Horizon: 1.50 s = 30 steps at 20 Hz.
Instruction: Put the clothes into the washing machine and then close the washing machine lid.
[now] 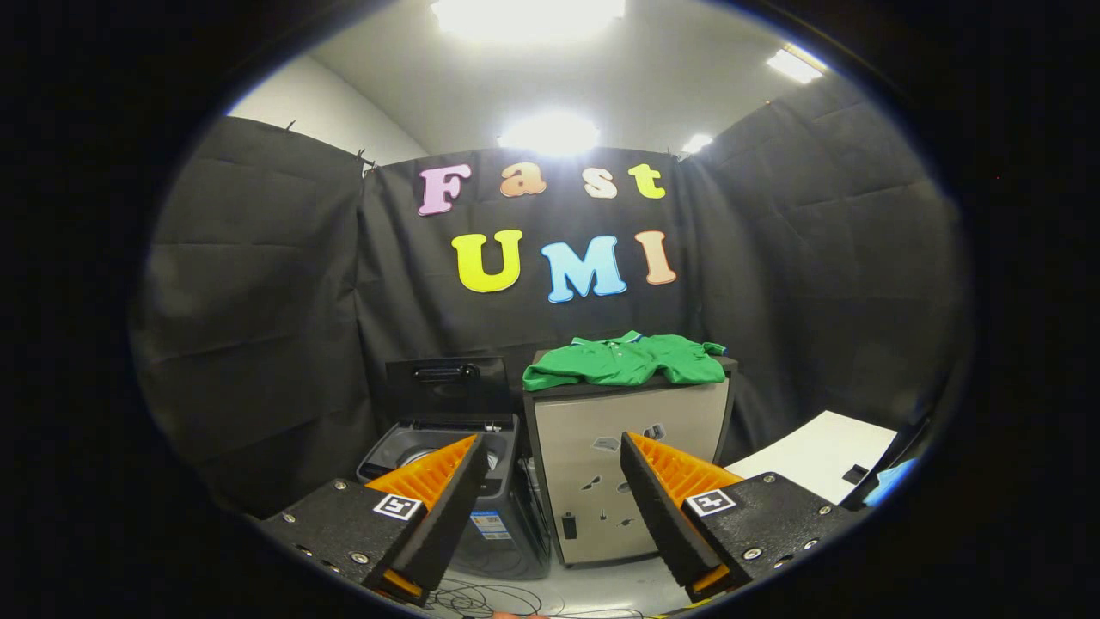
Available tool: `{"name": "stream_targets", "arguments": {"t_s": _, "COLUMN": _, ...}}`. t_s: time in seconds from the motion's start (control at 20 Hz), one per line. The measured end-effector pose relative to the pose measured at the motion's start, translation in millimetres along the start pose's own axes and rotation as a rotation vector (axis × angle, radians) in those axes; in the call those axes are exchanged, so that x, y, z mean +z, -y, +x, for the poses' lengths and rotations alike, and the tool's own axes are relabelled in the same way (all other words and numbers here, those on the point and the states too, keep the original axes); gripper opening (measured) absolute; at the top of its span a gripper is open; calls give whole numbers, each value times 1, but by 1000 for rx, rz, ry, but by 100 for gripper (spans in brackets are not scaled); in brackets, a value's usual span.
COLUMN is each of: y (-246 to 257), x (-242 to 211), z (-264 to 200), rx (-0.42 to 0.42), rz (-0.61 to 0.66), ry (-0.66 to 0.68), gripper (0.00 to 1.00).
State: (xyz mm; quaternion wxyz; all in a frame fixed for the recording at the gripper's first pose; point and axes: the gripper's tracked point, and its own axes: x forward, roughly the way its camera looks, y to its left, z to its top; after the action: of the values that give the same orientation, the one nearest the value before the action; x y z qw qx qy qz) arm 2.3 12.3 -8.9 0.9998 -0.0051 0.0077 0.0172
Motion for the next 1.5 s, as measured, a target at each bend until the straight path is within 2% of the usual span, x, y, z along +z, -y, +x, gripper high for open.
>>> {"name": "stream_targets", "arguments": {"t_s": 0.6, "y": -28, "x": 17, "z": 26, "rx": 38, "rz": -30, "ry": 14, "gripper": 96}}
{"name": "stream_targets", "arguments": {"t_s": 1.0, "y": -13, "x": 55, "z": 80, "rx": -69, "rz": -40, "ry": 20, "gripper": 96}}
{"name": "stream_targets", "arguments": {"t_s": 1.25, "y": 15, "x": 89, "z": 126, "rx": -157, "rz": -46, "ry": 18, "gripper": 96}}
{"name": "stream_targets", "arguments": {"t_s": 1.5, "y": 38, "x": 115, "z": 177, "rx": -173, "rz": -90, "ry": 8, "gripper": 96}}
